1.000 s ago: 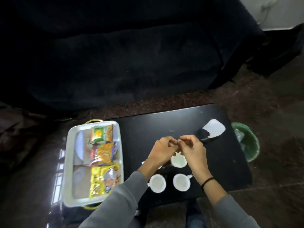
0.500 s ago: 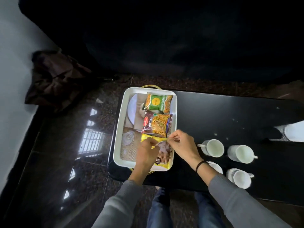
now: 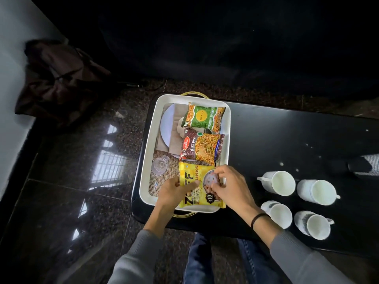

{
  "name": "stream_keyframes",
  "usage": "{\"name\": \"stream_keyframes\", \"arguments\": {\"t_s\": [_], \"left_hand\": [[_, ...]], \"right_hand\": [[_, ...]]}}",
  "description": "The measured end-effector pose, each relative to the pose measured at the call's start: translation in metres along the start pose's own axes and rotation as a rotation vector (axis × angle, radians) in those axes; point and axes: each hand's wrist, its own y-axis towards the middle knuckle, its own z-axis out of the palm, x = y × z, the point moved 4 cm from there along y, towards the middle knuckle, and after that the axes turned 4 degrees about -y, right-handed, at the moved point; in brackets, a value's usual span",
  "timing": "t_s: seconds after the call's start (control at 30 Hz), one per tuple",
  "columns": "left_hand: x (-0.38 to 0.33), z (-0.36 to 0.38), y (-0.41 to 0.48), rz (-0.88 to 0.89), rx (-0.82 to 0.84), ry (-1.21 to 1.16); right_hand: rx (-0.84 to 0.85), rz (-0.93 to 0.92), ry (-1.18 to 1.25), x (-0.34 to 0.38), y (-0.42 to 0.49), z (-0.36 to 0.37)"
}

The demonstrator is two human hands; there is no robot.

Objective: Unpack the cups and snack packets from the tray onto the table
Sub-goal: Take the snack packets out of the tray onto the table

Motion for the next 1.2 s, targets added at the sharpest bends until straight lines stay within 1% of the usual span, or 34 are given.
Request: {"name": "stream_keyframes", "arguments": {"t_s": [0.1,0.17,0.23,0.37,0.47,0.5,0.57,0.63,0.7,0.77,0.8,0.83,0.93,1.03,1.1,1.2], "left_hand": [[0.002,-0.003,-0.008,0.086,0.019,-0.221],[-0.002,-0.003,-0.016,0.132,0.050,-0.296],[-0.011,-0.004,-0.024,0.193,0.051,-0.285],[-0.036,-0.009,-0.037,0.343,0.037,-0.259],[-0.060,-0.009,-0.042,0.444,0.077,-0.184],[-0.069,-0.008,-0.044,0.471,0.100,-0.160],[-0.086,-0.004,-0.048,0.522,0.141,-0.130],[-0.100,0.001,-0.051,0.562,0.125,-0.133],[-0.109,0.009,-0.049,0.551,0.105,-0.257],[-0.114,0.024,-0.044,0.486,0.151,-0.387],[-0.114,0.034,-0.042,0.444,0.174,-0.400],[-0.114,0.044,-0.041,0.401,0.200,-0.394],[-0.107,0.070,-0.037,0.344,0.233,-0.381],[-0.104,0.084,-0.034,0.289,0.137,-0.426],[-0.101,0.093,-0.031,0.231,0.109,-0.440],[-0.105,0.104,-0.032,0.191,0.212,-0.509]], "right_hand": [[0.025,0.022,0.047,0.000,-0.004,-0.002],[0.043,0.019,0.068,0.001,-0.006,-0.005],[0.031,-0.017,0.081,0.003,-0.008,-0.011],[0.014,-0.160,0.005,0.008,-0.010,-0.022],[0.038,-0.279,0.019,0.013,-0.010,-0.035],[0.063,-0.293,0.061,0.014,-0.010,-0.041],[0.147,-0.246,0.231,0.013,-0.009,-0.052],[0.204,-0.173,0.348,0.007,-0.010,-0.064],[0.179,-0.135,0.496,-0.005,-0.009,-0.074],[0.082,-0.083,0.734,-0.019,-0.008,-0.086],[0.055,-0.062,0.833,-0.026,-0.009,-0.089],[0.064,-0.046,0.896,-0.030,-0.011,-0.092],[0.167,0.012,0.903,-0.043,-0.015,-0.093],[0.106,0.121,1.022,-0.062,-0.012,-0.106],[0.089,0.136,0.990,-0.071,-0.011,-0.112],[0.046,0.147,1.001,-0.082,-0.007,-0.119]]}}
